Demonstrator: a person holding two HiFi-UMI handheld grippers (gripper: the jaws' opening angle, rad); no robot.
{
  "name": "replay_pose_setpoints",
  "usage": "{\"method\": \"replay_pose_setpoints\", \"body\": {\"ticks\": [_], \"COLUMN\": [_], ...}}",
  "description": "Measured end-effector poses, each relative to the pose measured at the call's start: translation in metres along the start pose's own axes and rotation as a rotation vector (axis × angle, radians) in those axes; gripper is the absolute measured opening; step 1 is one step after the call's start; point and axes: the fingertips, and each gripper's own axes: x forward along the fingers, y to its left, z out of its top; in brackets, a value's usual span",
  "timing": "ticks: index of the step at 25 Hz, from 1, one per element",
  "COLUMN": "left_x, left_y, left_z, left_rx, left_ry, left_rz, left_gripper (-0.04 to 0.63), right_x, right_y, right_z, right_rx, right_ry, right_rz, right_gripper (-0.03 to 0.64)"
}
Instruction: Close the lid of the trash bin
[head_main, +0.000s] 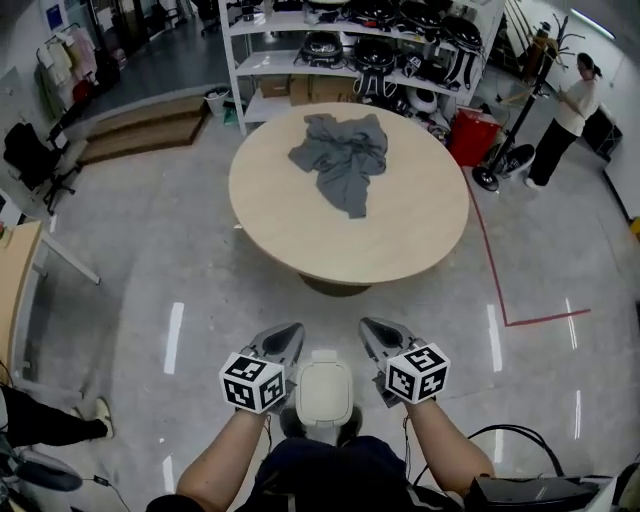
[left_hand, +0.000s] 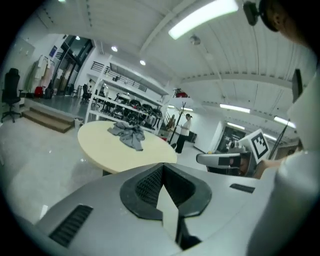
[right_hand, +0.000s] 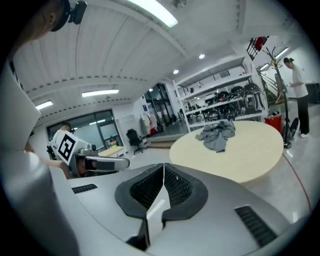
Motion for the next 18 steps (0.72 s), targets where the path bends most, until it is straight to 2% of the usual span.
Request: {"method": "replay_pose_setpoints", "body": {"ticks": [3, 6, 9, 12, 14, 16, 18], "left_x": [-0.022, -0.038, -0.051, -0.058, -0.058, -0.058, -0.065], "left_y": [-0.025, -0.043, -0.063, -0.079, -0.086, -0.095, -0.111], "left_z": [0.062, 0.106, 0.126, 0.132, 0.129, 0.124, 0.127], "left_rx": [-0.015, 0.050, 0.112, 0.148, 0.159, 0.151, 0.116], "left_ry": [-0.161, -0.251, -0.317, -0.349, -0.338, -0.328, -0.356], "left_rz": [-0.033, -0.043, -0.088, -0.103, -0.098, -0.110, -0.163], "left_gripper": [-0.003, -0.003, -0.003, -0.003, -0.003, -0.003, -0.003], "right_x": [-0.022, -0.039, -0.050, -0.062, -0.067, -0.070, -0.075], "right_y": [0.012, 0.019, 0.026, 0.036, 0.040, 0.042, 0.042], "right_z": [0.054, 0.100, 0.120, 0.126, 0.125, 0.122, 0.120], "right_rx": [-0.031, -0.067, -0.099, -0.099, -0.118, -0.145, -0.158], "right_ry": [-0.116, -0.207, -0.212, -0.208, -0.210, -0.211, -0.220], "right_rz": [0.011, 0.018, 0.039, 0.083, 0.097, 0.100, 0.099], "right_gripper": [0.011, 0.011, 0.011, 0.011, 0.011, 0.011, 0.011]}}
